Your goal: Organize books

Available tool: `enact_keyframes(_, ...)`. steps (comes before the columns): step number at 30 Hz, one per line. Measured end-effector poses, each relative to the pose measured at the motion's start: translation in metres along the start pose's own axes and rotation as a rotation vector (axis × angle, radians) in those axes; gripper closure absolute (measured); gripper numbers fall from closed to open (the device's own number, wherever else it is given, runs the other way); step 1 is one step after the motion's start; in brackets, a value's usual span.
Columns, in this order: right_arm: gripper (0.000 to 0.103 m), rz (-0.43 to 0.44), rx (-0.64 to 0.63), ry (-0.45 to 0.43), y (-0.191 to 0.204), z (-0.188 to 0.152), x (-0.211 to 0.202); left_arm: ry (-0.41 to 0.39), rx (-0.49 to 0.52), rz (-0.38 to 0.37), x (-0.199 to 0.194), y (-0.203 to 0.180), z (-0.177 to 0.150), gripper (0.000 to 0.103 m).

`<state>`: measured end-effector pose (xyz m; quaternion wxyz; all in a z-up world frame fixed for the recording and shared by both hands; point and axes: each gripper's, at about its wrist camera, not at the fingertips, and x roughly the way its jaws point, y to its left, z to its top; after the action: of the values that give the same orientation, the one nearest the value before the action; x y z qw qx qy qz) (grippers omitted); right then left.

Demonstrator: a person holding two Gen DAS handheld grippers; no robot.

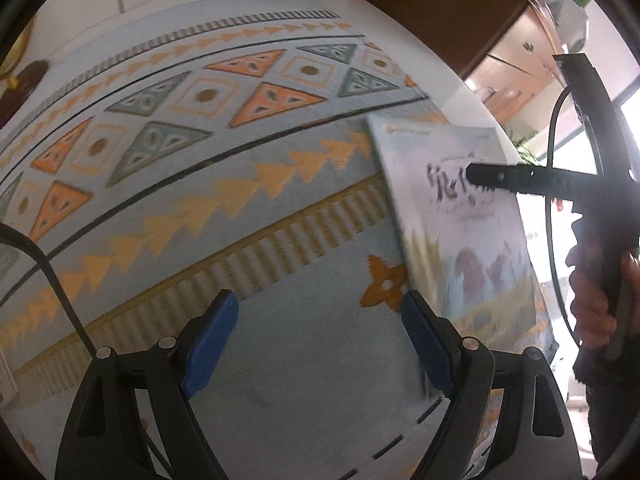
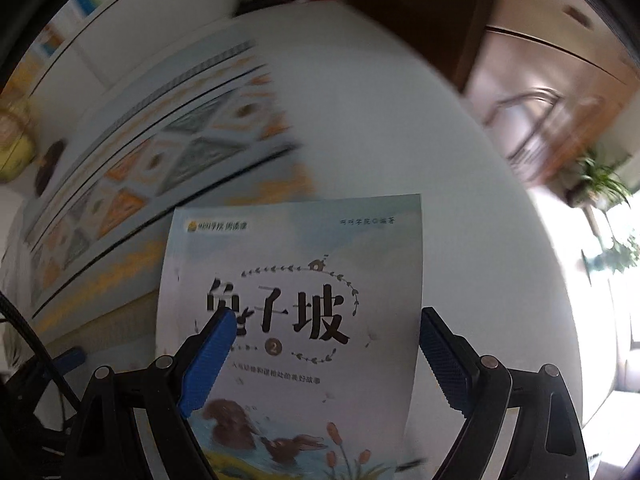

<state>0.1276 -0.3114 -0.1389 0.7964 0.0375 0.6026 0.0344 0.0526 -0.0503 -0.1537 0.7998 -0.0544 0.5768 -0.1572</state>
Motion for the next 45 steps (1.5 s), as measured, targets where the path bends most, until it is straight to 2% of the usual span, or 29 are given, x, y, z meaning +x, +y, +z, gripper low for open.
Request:
enact_keyframes(3,0.013,0.020,-0.042,0.027,0.032,-0.007,0.005,-0.037,-0.019,0.015,-0.012,0.011,-0.010,0.021)
enact_keyframes(7,0.013,0.073,-0.089,0.045,0.065,-0.018,0.005,-0.004,-0.054,0.009,-0.013,0.023,-0.027,0.021)
enact_keyframes(11,0.013,0.090,-0.097,0.077,0.055,-0.042,-0.001,0.018,-0.062,-0.037,-0.015,0.023,-0.046,0.022)
enact_keyframes(16,0.013,0.199,-0.063,0.127,0.028,-0.084,-0.008,0.025,-0.045,-0.121,-0.016,0.011,-0.056,0.023)
enact_keyframes(18,0.013,0.212,-0.067,0.116,0.034,-0.092,-0.010,0.033,-0.037,-0.143,-0.014,0.005,-0.055,0.023)
enact_keyframes(21,0.012,0.175,-0.105,0.125,0.055,-0.097,-0.008,0.051,-0.020,-0.179,-0.012,-0.001,-0.053,0.026)
enact_keyframes(23,0.013,0.221,-0.119,0.127,0.068,-0.098,-0.008,0.052,-0.035,-0.190,-0.015,0.002,-0.054,0.025)
enact_keyframes(24,0.014,0.278,-0.120,0.131,0.076,-0.099,-0.008,0.044,-0.045,-0.175,-0.016,0.006,-0.055,0.026)
enact_keyframes(25,0.015,0.286,-0.124,0.124,0.077,-0.099,-0.009,0.041,-0.052,-0.171,-0.016,0.010,-0.056,0.026)
enact_keyframes(27,0.017,0.249,-0.137,0.109,0.082,-0.101,-0.007,0.040,-0.074,-0.163,-0.016,0.020,-0.056,0.026)
enact_keyframes(29,0.028,0.223,-0.140,0.101,0.082,-0.104,-0.007,0.039,-0.097,-0.156,-0.014,0.029,-0.055,0.026)
enact_keyframes(32,0.039,0.182,-0.142,0.087,0.079,-0.104,-0.007,0.029,-0.098,-0.174,-0.015,0.033,-0.055,0.026)
enact_keyframes(35,0.042,0.152,-0.145,0.062,0.081,-0.099,-0.006,0.022,-0.080,-0.166,-0.015,0.030,-0.056,0.026)
enact_keyframes(37,0.042,0.133,-0.158,0.046,0.082,-0.100,-0.007,0.020,-0.085,-0.199,-0.014,0.031,-0.056,0.026)
enact_keyframes(39,0.042,0.115,-0.179,0.034,0.087,-0.100,-0.006,0.041,-0.112,-0.281,-0.011,0.031,-0.057,0.033)
enact_keyframes(42,0.043,0.107,-0.187,0.012,0.088,-0.102,-0.006,0.014,-0.145,-0.303,-0.018,0.032,-0.060,0.033)
enact_keyframes(45,0.043,0.148,-0.148,0.004,0.079,-0.103,-0.008,-0.053,-0.240,-0.465,-0.042,0.045,-0.058,0.033)
